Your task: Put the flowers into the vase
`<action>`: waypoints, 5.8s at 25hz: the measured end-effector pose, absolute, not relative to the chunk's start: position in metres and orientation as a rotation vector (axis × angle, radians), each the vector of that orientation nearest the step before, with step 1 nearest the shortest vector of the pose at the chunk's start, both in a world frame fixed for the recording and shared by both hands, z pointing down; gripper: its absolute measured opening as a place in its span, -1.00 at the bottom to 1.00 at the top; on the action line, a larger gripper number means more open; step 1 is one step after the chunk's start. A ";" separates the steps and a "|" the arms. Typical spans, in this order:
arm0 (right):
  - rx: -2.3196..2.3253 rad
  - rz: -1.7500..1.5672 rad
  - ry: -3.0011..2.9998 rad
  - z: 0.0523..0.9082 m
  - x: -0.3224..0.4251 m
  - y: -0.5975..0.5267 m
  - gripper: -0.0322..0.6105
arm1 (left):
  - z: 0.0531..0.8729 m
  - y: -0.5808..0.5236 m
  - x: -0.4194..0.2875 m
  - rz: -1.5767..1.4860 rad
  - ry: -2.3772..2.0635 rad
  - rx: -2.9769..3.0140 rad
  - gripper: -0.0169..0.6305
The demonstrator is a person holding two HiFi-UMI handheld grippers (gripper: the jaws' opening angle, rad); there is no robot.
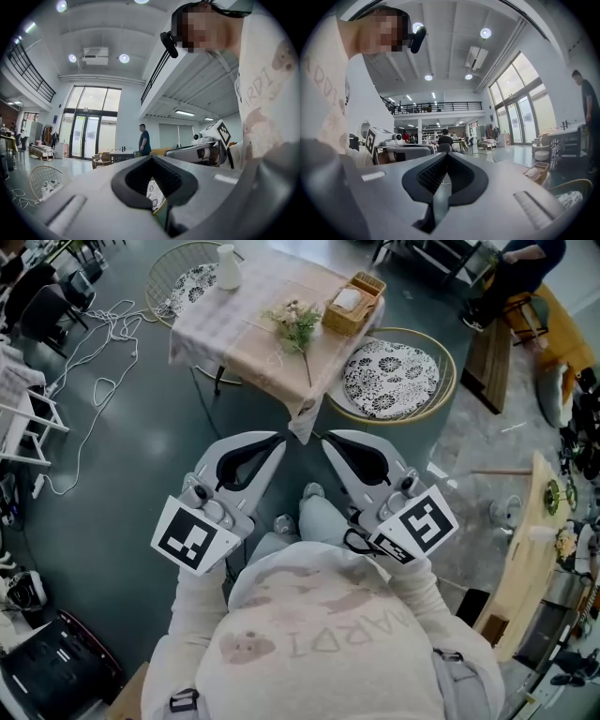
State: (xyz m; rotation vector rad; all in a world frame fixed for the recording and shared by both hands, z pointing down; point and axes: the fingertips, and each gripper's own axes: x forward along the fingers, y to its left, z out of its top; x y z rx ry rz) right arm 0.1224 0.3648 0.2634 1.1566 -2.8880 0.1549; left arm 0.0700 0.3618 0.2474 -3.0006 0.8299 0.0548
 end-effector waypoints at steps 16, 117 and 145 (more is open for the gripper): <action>1.168 0.189 -2.877 0.276 0.123 0.249 -0.79 | 0.251 0.264 0.065 0.045 0.842 -2.986 -0.94; 1.035 0.929 -2.220 0.524 0.139 -0.067 -0.79 | 0.300 -0.049 0.075 -0.051 0.791 -3.088 -0.94; 1.031 0.324 -2.871 0.313 0.084 -0.012 -0.79 | 0.256 0.029 0.030 -0.024 1.156 -2.860 -0.94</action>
